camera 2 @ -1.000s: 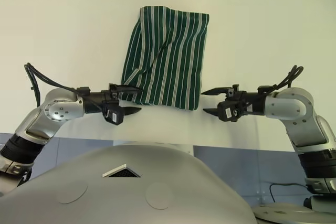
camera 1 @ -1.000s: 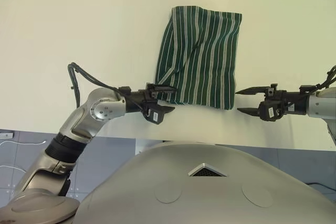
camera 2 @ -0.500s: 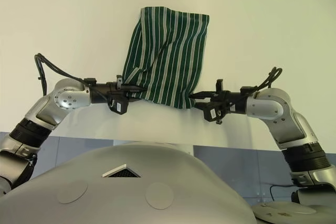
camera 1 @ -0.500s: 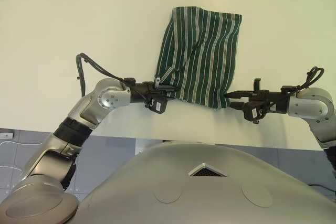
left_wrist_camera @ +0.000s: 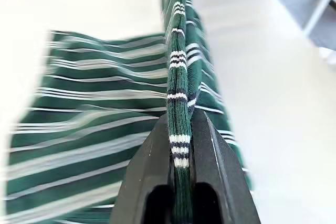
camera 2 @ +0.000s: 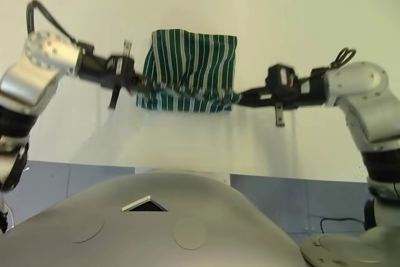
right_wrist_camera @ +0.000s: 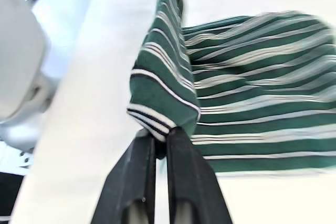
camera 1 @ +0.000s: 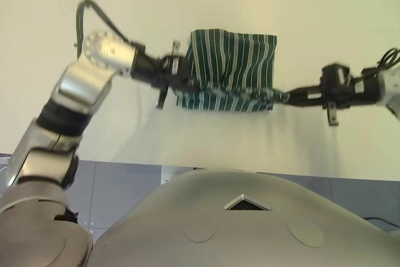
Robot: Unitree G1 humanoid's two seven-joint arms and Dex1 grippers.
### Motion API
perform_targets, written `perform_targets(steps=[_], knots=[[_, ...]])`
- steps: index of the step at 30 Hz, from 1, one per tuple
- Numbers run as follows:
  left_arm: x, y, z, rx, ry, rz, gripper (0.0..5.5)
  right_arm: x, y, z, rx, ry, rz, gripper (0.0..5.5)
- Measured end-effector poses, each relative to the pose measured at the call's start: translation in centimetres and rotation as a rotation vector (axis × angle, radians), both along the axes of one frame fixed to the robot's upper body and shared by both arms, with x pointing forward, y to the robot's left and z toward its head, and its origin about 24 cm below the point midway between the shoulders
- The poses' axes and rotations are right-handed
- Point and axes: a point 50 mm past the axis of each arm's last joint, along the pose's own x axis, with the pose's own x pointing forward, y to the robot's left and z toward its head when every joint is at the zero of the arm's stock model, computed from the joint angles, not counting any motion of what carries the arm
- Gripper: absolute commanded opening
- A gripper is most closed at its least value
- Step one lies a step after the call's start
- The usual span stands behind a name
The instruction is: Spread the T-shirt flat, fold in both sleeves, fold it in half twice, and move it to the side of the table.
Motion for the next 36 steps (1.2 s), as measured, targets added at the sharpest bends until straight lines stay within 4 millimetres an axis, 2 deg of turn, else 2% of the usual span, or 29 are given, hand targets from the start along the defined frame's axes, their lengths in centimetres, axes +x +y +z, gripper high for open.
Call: perform_targets(steps=[2, 4, 5, 6, 7, 9, 10, 12, 14, 15, 16, 17, 19, 21, 23, 24, 26, 28, 29, 30, 32, 33, 34, 35, 36], knots=[[3.0, 0.3, 0.1, -0.003, 0.058, 0.072, 0.02, 3.7, 0.1, 0.0, 0.029, 0.036, -0.055, 0.08], [4.9, 0.5, -0.6, 0.007, 0.092, 0.141, 0.02, 5.8, 0.5, -0.6, 0.039, 0.066, -0.099, 0.08], [6.4, 0.3, -1.4, 0.02, 0.103, 0.206, 0.02, 7.4, 1.0, -1.3, 0.029, 0.102, -0.137, 0.08], [7.3, 0.1, -1.9, 0.036, 0.1, 0.247, 0.02, 8.3, 1.4, -2.0, -0.006, 0.121, -0.161, 0.08], [7.8, -0.4, -2.1, 0.04, 0.074, 0.274, 0.42, 8.7, 1.5, -2.6, -0.031, 0.126, -0.179, 0.48], [8.4, -1.3, -3.2, 0.021, 0.038, 0.36, 0.88, 9.2, 1.0, -3.9, -0.092, 0.117, -0.256, 0.99], [8.7, -1.3, -3.7, 0.0, 0.02, 0.422, 1.21, 9.5, 0.7, -4.2, -0.121, 0.084, -0.302, 1.35], [9.7, -0.3, -3.5, -0.085, -0.037, 0.617, 1.71, 10.6, -0.5, -4.3, -0.216, -0.109, -0.451, 1.91], [11.0, 1.3, -1.5, -0.238, -0.08, 0.807, 2.03, 11.6, -0.3, -3.1, -0.172, -0.305, -0.534, 2.26], [11.7, 2.1, -0.1, -0.313, -0.109, 0.878, 2.16, 12.1, 0.7, -2.3, -0.107, -0.374, -0.543, 2.31], [12.0, 2.8, 1.0, -0.365, -0.145, 0.922, 2.41, 12.3, 2.5, -1.7, -0.006, -0.418, -0.515, 2.31], [12.1, 3.2, 1.5, -0.398, -0.169, 0.933, 2.53, 12.2, 5.4, -1.3, 0.113, -0.438, -0.446, 2.31], [11.7, 3.7, 1.2, -0.428, -0.193, 0.931, 2.53, 11.7, 8.0, -1.5, 0.219, -0.405, -0.36, 2.31], [10.7, 4.6, 0.3, -0.521, -0.199, 0.964, 2.53, 10.6, 10.1, -4.2, 0.264, -0.246, -0.297, 2.31], [9.1, 5.3, -1.1, -0.606, -0.18, 1.036, 2.53, 9.0, 10.9, -9.0, 0.19, -0.076, -0.318, 2.31], [8.3, 5.7, -1.6, -0.638, -0.169, 1.086, 2.53, 9.0, 10.6, -9.8, 0.166, -0.076, -0.356, 2.31], [6.5, 6.2, -2.5, -0.662, -0.159, 1.152, 2.53, 10.0, 9.0, -10.2, 0.098, -0.119, -0.496, 2.31], [5.1, 6.9, -2.7, -0.657, -0.167, 1.217, 2.53, 10.5, 5.4, -10.6, 0.02, -0.158, -0.725, 2.31], [4.8, 7.1, -2.6, -0.655, -0.174, 1.238, 2.53, 10.6, 3.1, -10.6, -0.012, -0.178, -0.853, 2.31], [4.4, 7.2, -2.4, -0.656, -0.187, 1.259, 2.53, 10.3, -0.8, -10.5, -0.067, -0.213, -1.077, 2.31], [4.0, 7.2, -2.5, -0.646, -0.195, 1.3, 2.53, 8.0, -7.9, -10.4, -0.175, -0.246, -1.447, 2.31], [3.9, 7.3, -2.7, -0.635, -0.205, 1.322, 2.53, 6.9, -10.3, -10.3, -0.217, -0.262, -1.577, 2.31], [3.7, 7.3, -2.8, -0.625, -0.213, 1.341, 2.53, 6.4, -11.2, -10.2, -0.223, -0.274, -1.648, 2.31], [3.8, 7.2, -2.9, -0.62, -0.216, 1.353, 2.53, 6.5, -11.2, -10.0, -0.209, -0.3, -1.68, 2.31], [3.9, 6.9, -2.9, -0.617, -0.22, 1.362, 2.53, 6.9, -10.3, -10.0, -0.179, -0.346, -1.69, 2.31]])
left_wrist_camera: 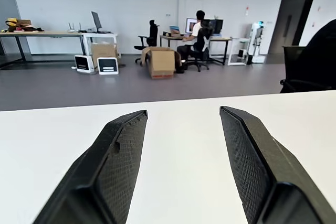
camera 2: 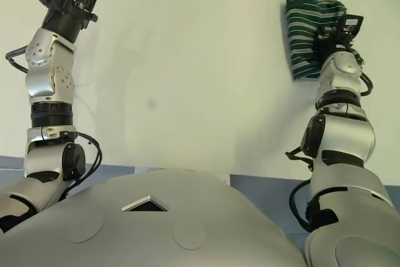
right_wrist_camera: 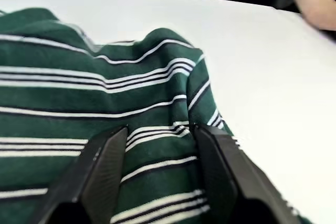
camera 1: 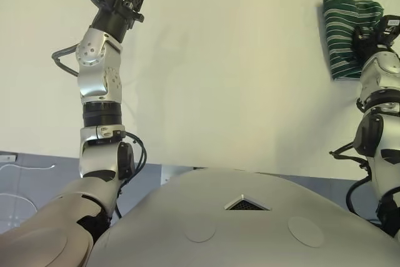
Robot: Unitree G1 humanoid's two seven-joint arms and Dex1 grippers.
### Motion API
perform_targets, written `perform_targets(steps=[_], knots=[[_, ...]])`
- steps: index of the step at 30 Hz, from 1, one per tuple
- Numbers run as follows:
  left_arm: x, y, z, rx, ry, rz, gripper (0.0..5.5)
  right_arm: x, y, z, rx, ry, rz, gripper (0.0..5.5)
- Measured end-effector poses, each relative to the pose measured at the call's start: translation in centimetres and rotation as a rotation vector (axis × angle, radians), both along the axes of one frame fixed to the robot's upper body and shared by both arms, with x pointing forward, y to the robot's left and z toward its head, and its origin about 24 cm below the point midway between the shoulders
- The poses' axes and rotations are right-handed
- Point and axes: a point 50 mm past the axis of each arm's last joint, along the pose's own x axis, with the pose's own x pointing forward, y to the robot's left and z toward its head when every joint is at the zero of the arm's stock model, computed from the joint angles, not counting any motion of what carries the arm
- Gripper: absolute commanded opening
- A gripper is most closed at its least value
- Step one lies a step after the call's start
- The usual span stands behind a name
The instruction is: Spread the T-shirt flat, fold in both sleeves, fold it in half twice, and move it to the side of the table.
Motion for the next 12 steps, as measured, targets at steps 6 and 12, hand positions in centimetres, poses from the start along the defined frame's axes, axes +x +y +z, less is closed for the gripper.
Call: perform_targets(steps=[6, 12], knots=[[1.2, -0.1, 1.1, 0.064, -0.034, 0.032, 2.53, 5.0, 7.2, 7.5, -0.132, -0.512, 0.275, 2.31], [1.5, 0.1, -0.1, 0.114, 0.005, 0.068, 2.53, 3.5, 11.4, 3.3, -0.088, -0.415, 0.42, 2.31]])
